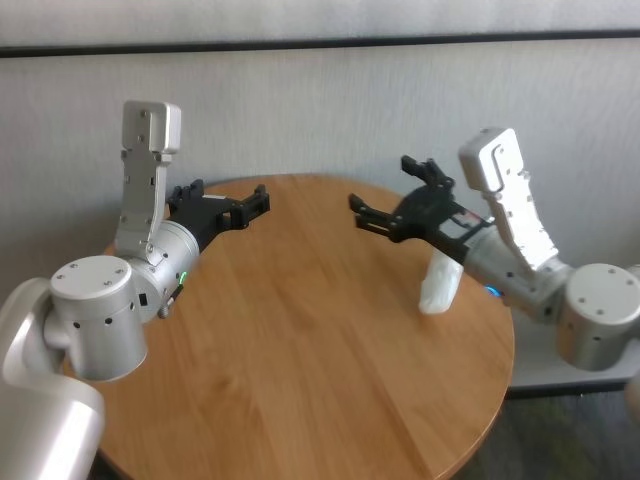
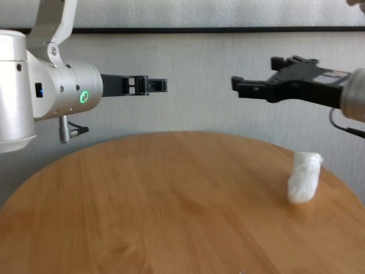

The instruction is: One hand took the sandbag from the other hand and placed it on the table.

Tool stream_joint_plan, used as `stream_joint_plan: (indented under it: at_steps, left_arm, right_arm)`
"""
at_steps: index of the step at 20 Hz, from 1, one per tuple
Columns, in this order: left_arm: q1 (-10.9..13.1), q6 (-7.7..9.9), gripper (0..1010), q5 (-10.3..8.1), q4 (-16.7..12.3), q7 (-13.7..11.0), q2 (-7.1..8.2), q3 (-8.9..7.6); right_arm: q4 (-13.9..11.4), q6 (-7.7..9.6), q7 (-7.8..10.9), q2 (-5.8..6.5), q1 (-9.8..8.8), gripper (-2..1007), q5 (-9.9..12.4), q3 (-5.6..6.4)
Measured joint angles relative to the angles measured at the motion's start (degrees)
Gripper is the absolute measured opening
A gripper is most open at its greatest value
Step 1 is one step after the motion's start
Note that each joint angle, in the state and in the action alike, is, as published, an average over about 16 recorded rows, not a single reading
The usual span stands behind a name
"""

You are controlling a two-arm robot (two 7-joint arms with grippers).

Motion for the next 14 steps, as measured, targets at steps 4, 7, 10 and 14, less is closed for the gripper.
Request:
stream_joint_plan:
  at_steps: [4, 7, 10, 14]
  left_arm:
    - [0.0, 0.0, 1002, 0.0, 0.0, 0.0, 0.0, 0.0]
    - [0.0, 0.0, 1002, 0.0, 0.0, 0.0, 0.0, 0.0]
    - [0.0, 0.0, 1002, 0.0, 0.0, 0.0, 0.0, 0.0]
    - [0.0, 0.0, 1002, 0.0, 0.0, 0.0, 0.0, 0.0]
  right_arm:
    - [1.39, -0.97, -0.27, -2.39, 0.77, 1002, -0.86, -0.14]
    - [2.8, -1.63, -0.44, -4.28, 1.58, 1002, -1.5, -0.23]
    - [4.33, -2.28, -0.59, -6.07, 2.44, 1002, -2.2, -0.32]
    - [6.19, -2.87, -0.73, -7.94, 3.44, 1002, -3.23, -0.41]
